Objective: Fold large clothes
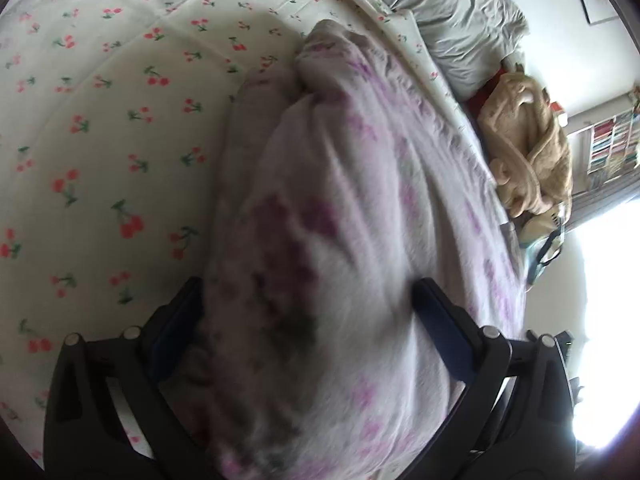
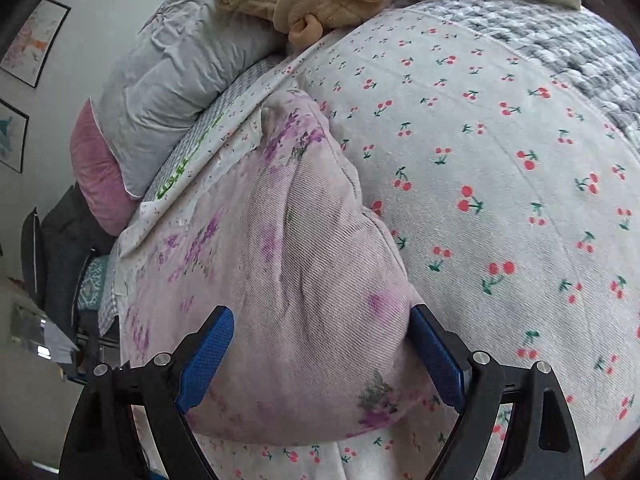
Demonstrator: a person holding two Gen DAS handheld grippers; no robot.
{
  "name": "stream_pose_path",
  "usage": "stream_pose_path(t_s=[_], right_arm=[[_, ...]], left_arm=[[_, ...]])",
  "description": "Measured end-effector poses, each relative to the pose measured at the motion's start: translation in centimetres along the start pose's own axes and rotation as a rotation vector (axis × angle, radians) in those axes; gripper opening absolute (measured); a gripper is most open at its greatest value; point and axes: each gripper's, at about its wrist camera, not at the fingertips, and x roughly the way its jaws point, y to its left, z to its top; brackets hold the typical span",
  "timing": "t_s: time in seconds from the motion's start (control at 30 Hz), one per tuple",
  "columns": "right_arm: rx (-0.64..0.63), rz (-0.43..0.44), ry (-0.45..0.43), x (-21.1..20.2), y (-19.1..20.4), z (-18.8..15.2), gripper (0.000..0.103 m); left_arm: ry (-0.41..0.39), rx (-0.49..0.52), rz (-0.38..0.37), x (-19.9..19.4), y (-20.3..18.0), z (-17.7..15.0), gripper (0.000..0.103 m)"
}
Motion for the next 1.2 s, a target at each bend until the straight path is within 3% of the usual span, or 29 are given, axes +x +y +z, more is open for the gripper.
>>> stream_pose_path(t_s=[0.13,0.2,0.23,0.37,0.4,0.5,0.6,0.73,0.9,0.97,1.0,1.03,1.1,1.13,1.17,1.2], right_arm=[[-0.020,0.050,0.012,2.9,0.4,1.0,0.089],[-0.070,0.042,0.011,4.1,1.6,1.1,0.079],[-0.099,-0.002,0.005,4.7,2.2,0.9,0.068],[-0.148,-0.089,-0.045,5.9,4.2,0.3,0.039],[-0.160,-0.102,-0.063,5.5,4.8,0.4,0.035],[-0.212,-0.098,-0.172,2.5,8.1,0.5,0.022],[-0.284,0.010,-0.292,-1.2,12.7,0.2,0.017],[-0.452,0.078,-0.387,-2.4,20.1,-1.4,0.017],[-0.544,0.137,-0.342,1.2,28.1,-2.5,0.017],[-0.555,0.167,-0.300,2.7,30.0,-3.1,0.018],[-0.559,0.162,-0.264,3.8,30.7,-3.3,0.019],[-0.558,0.147,-0.229,5.0,30.9,-3.7,0.024],[-0.540,0.032,-0.102,8.7,30.2,-4.0,0.043],[-0.529,-0.015,-0.042,10.2,29.1,-4.1,0.060],[-0.513,-0.046,0.038,12.1,27.6,-4.3,0.079],[-0.475,-0.042,0.125,14.3,25.9,-4.4,0.082]], left_arm=[[-0.005,-0.037,-0.025,0.8,-0.5,0.4,0.098],[-0.018,-0.072,-0.033,0.8,-0.4,0.5,0.091],[-0.022,-0.082,-0.033,0.8,-0.3,0.6,0.088],[-0.082,-0.056,0.008,-0.7,-1.6,0.6,0.042],[-0.115,-0.042,0.008,-1.6,-2.4,0.5,0.036],[-0.211,-0.008,-0.025,-4.6,-4.1,0.9,0.032],[-0.317,0.028,-0.067,-8.4,-6.3,0.9,0.031],[-0.451,0.063,-0.040,-12.9,-6.5,0.9,0.031],[-0.622,0.032,0.097,-19.2,-2.0,0.7,0.031],[-0.604,0.005,0.177,-20.6,1.1,0.9,0.032],[-0.554,-0.036,0.220,-20.6,3.2,1.1,0.035],[-0.507,-0.077,0.236,-20.4,5.6,1.0,0.037],[-0.352,-0.218,0.310,-17.6,10.9,1.4,0.041],[-0.283,-0.262,0.347,-16.1,12.9,1.4,0.045],[-0.273,-0.275,0.323,-15.2,14.2,1.4,0.057],[-0.304,-0.266,0.274,-15.0,14.9,1.3,0.063]])
